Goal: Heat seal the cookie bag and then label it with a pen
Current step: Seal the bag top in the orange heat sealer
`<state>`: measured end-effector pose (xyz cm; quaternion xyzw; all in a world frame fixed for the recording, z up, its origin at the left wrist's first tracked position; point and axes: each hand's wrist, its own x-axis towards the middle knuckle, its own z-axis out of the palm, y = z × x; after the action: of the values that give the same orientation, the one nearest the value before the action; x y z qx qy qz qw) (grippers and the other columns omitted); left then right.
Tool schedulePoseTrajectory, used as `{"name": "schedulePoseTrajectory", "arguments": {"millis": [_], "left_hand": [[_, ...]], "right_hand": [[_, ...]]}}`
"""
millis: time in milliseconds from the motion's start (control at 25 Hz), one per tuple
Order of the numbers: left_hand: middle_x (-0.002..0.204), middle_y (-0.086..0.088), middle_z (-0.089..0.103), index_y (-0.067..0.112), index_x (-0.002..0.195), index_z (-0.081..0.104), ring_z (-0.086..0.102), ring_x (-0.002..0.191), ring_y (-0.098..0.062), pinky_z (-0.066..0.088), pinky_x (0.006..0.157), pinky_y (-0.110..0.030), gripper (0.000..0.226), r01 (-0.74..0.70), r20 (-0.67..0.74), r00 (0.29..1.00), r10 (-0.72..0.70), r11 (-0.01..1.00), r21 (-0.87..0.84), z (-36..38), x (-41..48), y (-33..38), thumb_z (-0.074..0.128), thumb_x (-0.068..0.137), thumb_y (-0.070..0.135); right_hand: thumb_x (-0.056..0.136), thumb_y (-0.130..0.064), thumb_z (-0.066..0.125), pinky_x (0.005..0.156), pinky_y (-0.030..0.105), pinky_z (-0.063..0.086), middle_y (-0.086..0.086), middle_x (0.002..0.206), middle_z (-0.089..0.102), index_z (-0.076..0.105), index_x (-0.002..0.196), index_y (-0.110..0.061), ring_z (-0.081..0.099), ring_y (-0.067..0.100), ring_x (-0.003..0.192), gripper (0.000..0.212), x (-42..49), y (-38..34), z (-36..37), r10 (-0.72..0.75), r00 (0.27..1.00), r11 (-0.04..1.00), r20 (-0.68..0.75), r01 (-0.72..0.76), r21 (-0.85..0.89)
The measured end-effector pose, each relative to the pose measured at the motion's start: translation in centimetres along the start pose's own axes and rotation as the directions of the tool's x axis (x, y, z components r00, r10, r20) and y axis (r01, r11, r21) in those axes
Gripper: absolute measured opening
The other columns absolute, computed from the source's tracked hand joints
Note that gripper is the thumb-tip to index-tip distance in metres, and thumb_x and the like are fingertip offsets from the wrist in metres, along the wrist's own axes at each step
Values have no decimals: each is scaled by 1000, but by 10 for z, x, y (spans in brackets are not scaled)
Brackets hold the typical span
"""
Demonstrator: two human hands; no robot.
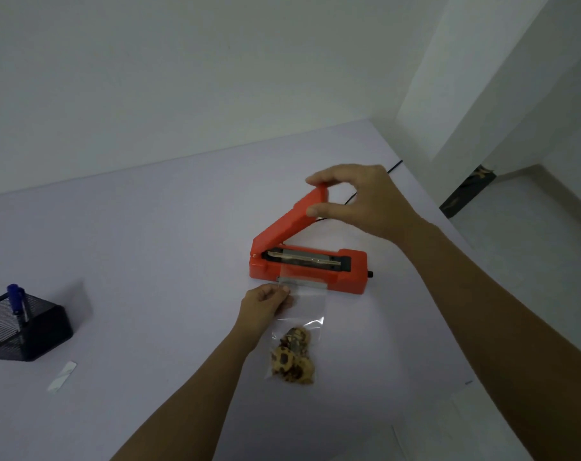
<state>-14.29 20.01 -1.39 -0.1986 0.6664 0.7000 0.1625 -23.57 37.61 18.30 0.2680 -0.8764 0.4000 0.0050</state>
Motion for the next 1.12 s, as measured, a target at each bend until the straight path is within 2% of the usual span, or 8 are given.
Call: {"name": "schedulePoseTrajectory", "arguments": {"millis": [160,480,640,720,800,920,1000,1120], "left_hand": [[82,-9,73,3,87,71,65,73,-16,54,72,-26,20,-2,-5,1000,2,1000,6,-1,-1,1,60,89,20],[85,-12,73,5,86,71,66,77,-20,54,81,-33,19,10,-21,1000,-10,1000,4,-5,1,-1,61,88,21],[87,-14,73,4,88,71,66,79,-22,55,82,-34,19,14,-21,1000,-14,1000,2,-7,2,0,61,88,20],[86,-14,73,4,87,71,66,79,-22,55,81,-33,19,25,-24,999,-25,1000,-5,-7,2,0,61,88,20],[84,-13,72,4,85,70,65,77,-23,55,78,-33,19,44,-34,998,-45,999,-23,-5,2,1,60,88,20],[79,-8,70,5,83,68,64,67,-19,53,65,-30,24,44,-80,996,-44,999,-8,2,1,10,59,89,26],[73,-5,68,7,80,65,63,59,-17,52,57,-29,30,27,-138,990,-21,998,48,9,1,17,59,89,34],[71,-5,65,2,81,63,60,49,-15,48,47,-23,38,12,-239,971,26,988,157,21,2,24,57,88,38]], "right_hand": [[76,-28,75,93,9,42,-11,104,64,65,113,-17,60,-2,99,39,35,-27,16,-75,995,997,66,72,39],[78,-34,73,90,10,42,-4,117,65,62,118,-18,56,0,103,44,77,-57,52,-90,983,995,160,82,57],[83,-40,65,98,17,40,-2,129,59,55,126,-19,53,3,115,50,73,-47,48,-59,992,997,109,54,54],[90,-37,57,99,13,37,-2,129,59,55,127,-16,52,2,116,42,60,-23,40,-29,999,999,40,28,40],[94,-27,51,97,7,36,1,128,60,56,126,-13,52,2,115,35,38,14,35,59,998,998,0,-59,11],[92,-7,48,99,16,34,10,134,54,48,132,-7,50,16,123,40,-7,77,33,305,949,951,76,-299,-82],[85,-6,56,103,23,30,12,144,42,35,140,-8,41,20,131,59,-38,107,35,477,851,877,218,-445,-182],[73,-24,76,107,29,24,8,154,21,14,147,-12,25,21,139,98,-70,125,44,590,722,808,363,-526,-267]]}}
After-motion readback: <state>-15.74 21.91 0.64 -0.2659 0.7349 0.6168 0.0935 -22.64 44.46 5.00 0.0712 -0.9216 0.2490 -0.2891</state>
